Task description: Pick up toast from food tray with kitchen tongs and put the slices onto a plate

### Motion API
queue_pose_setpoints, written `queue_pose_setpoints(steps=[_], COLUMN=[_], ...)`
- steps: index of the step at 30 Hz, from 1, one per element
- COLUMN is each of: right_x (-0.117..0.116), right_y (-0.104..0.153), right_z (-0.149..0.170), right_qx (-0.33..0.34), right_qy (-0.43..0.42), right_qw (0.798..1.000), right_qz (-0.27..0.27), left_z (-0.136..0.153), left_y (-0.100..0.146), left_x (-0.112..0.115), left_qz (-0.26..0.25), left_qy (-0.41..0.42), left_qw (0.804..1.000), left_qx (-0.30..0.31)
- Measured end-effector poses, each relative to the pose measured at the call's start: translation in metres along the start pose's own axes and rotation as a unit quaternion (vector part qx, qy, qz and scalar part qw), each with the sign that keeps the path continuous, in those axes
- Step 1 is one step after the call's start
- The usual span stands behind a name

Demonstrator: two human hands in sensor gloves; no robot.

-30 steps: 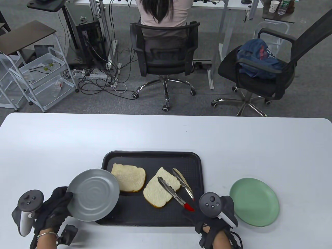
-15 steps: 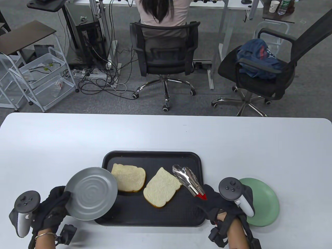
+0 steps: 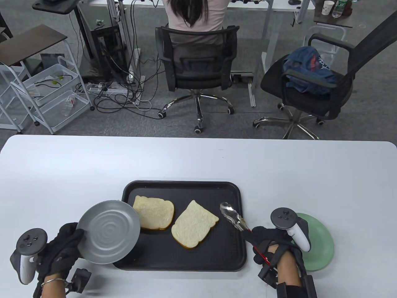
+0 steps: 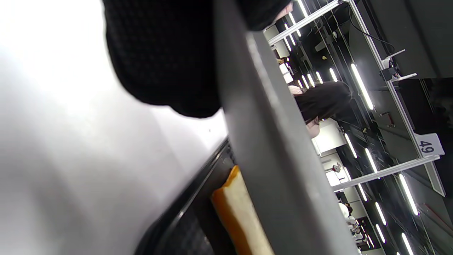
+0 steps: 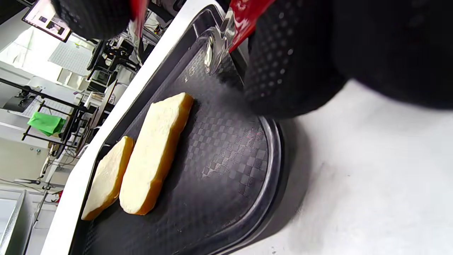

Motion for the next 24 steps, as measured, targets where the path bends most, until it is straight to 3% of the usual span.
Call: queue_pose_setpoints(steps=[13, 20, 24], right_x=[-0.037, -0.056, -0.054], right_y=[-0.028, -0.032, -0.030], right_z=[-0.012, -0.020, -0.022], right_qx=[0.005, 0.004, 0.012], right_qy=[0.002, 0.057, 0.073], right_qw=[0.996, 0.992, 0.991], right_qz=[-0.093, -0.115, -0.112], left_z=[0.001, 0.002, 0.002], left_y=[-0.001, -0.001, -0.001], left_x=[0.001, 0.001, 0.002], left_qz=[0.005, 0.004, 0.008], left_qy=[-0.004, -0.007, -0.005], left_qw=[1.000, 1.000, 1.000], left_qx=[-0.002, -0.004, -0.001])
Point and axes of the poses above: the tracker on the back of each hand, its own z axis roughly to the little-finger side, its own y axis roughly from the fingertips to the wrist, x = y × z, the point moved 4 cm from there along -y, roughly from the wrist to the fingertips, and after that the axes turned 1 degree about z, right-handed, at the moved point
